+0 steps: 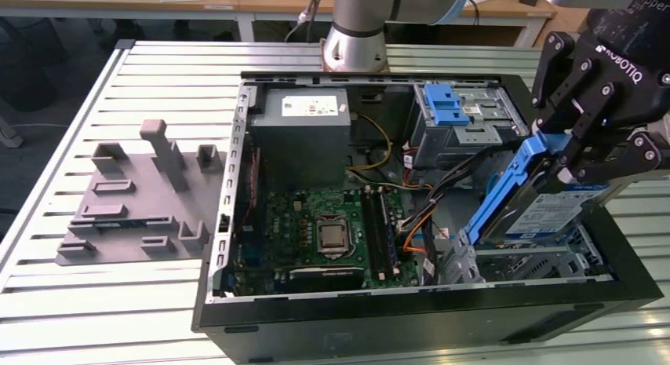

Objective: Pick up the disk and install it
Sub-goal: 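Insert the disk into the insertion slot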

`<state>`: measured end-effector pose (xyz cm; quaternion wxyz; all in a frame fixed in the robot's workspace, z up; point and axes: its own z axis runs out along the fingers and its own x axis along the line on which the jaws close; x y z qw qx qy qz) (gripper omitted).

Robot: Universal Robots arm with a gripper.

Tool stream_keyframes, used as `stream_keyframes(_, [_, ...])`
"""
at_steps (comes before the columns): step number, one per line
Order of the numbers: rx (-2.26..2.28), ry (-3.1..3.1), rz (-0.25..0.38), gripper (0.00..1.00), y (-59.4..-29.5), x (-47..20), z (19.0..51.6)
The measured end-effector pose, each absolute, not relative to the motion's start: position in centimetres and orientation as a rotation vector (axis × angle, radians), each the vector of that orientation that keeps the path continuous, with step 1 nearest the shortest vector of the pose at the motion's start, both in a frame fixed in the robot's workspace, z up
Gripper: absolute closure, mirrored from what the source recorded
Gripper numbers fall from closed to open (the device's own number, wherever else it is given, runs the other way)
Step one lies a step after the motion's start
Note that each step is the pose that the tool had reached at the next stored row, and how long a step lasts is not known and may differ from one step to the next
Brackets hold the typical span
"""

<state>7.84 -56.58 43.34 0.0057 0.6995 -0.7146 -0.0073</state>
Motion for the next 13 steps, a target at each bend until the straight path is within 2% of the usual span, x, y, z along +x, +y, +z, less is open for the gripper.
stream_keyframes(13, [2.190,-2.237,-0.023,0.64,-56.59,7.90,42.88])
